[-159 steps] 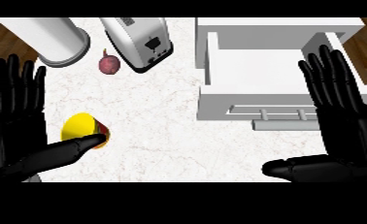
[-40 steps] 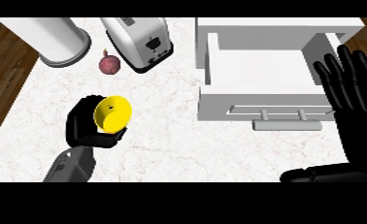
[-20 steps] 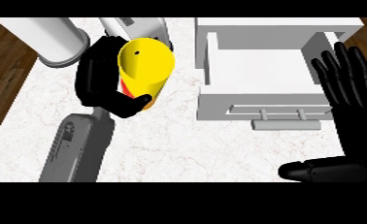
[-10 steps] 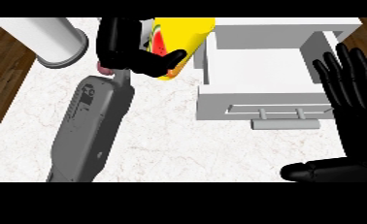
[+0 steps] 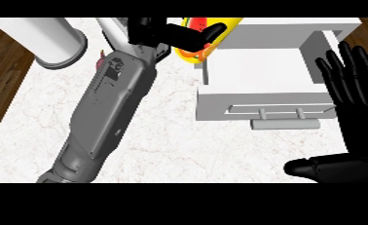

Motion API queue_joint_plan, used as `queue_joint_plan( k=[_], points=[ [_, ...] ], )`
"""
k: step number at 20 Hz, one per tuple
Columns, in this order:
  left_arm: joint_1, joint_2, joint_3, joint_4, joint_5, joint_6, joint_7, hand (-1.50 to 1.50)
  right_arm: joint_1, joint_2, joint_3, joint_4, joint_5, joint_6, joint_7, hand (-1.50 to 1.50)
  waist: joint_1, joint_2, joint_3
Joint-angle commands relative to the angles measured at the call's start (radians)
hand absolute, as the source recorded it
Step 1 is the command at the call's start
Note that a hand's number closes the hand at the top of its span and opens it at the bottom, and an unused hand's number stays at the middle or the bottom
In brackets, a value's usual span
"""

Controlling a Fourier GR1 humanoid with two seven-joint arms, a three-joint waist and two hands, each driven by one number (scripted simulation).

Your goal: Pick up the cup, place it into the drawer and close the drawer

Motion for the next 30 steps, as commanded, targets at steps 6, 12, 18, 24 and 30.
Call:
queue_joint_plan(
  k=[6,12,18,24,30],
  points=[
    [-0.204,-0.002,-0.039,0.257,0.076,0.077,-0.021,1.5,0.034,0.036,0.052,0.012,0.055,-0.01,-0.035,-1.5,-0.009,0.002,0.0],
    [-0.263,-0.002,-0.093,0.454,0.168,0.123,-0.125,1.5,-0.018,-0.009,-0.008,0.019,-0.009,0.017,-0.018,-1.5,-0.025,0.007,0.0],
    [-0.334,-0.002,-0.215,0.577,0.263,0.138,-0.166,1.5,-0.046,-0.023,0.002,0.009,-0.011,0.016,0.03,-1.5,-0.042,0.01,0.0],
    [-0.272,-0.002,-0.403,0.594,0.356,0.186,-0.221,1.5,-0.089,-0.005,0.008,0.071,-0.011,0.017,-0.011,-1.5,-0.073,0.018,0.001],
    [-0.325,-0.002,-0.465,0.679,0.368,0.213,-0.186,1.5,-0.04,0.001,0.026,0.027,-0.019,0.032,-0.012,-1.5,-0.093,0.021,0.001]
  ],
)
